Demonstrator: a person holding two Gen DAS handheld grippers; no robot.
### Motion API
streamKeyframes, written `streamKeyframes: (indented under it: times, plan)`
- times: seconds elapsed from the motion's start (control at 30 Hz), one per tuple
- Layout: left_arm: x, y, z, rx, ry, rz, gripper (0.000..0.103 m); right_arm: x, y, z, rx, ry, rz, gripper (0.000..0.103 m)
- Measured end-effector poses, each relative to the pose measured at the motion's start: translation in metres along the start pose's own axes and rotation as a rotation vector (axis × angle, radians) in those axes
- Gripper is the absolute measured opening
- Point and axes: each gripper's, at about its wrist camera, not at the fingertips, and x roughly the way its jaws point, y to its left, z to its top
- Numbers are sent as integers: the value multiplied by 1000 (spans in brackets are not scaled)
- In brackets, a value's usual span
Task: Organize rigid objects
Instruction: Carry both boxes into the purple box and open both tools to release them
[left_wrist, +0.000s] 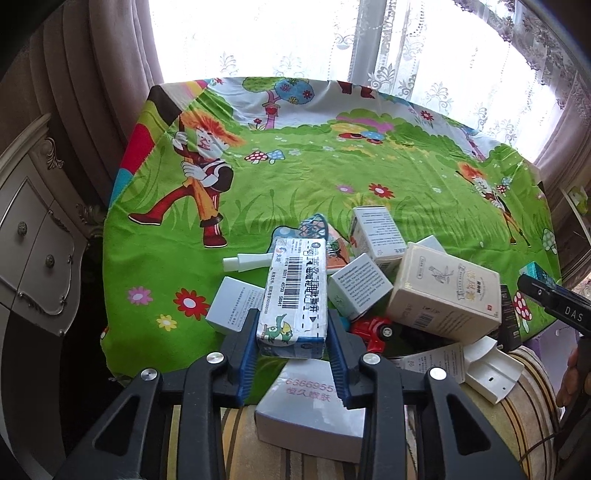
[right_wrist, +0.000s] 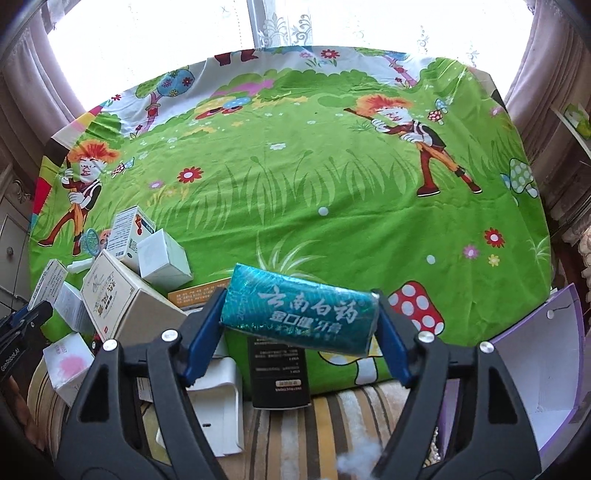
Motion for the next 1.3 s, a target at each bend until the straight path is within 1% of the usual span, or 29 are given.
streamKeyframes:
  times: [0.1, 0.23, 0.37, 0.53, 0.83, 0.9, 0.97, 1.07, 1.1, 1.13, 1.2, 1.3]
  plan:
    - [-15, -17, -1, 27, -25, -24, 36, -16, -8, -7, 1, -30, 6, 78]
    - [-37, -47, 0, 72, -63, -74, 36, -40, -26, -17, 28, -71, -1, 78]
    - [-51, -90, -3, 150, -72, -147, 36, -61, -42, -24, 18, -106, -42, 78]
    - [-55, -139, -10, 240, -45, -223, 36, -76, -71, -33, 39, -105, -75, 78]
    - [-62, -206, -28, 375, 14, -340, 36, -84, -120, -61, 116, -67, -90, 78]
    - [-64, -219, -32, 403, 15, -358, 36, -87, -130, -67, 127, -72, -95, 78]
    - [-63, -232, -36, 426, 24, -368, 36, -90, -139, -73, 135, -82, -123, 78]
    - [-62, -251, -41, 455, 47, -419, 36, -93, -154, -82, 176, -93, -118, 78]
    - [-61, -258, -42, 469, 46, -426, 36, -95, -158, -86, 180, -106, -125, 78]
    - [-61, -265, -43, 477, 45, -432, 36, -94, -161, -90, 187, -98, -148, 78]
    - [-55, -278, -48, 491, 77, -467, 36, -90, -169, -96, 201, -78, -149, 78]
    - [-47, -299, -55, 549, 122, -470, 36, -85, -181, -100, 215, -56, -175, 78]
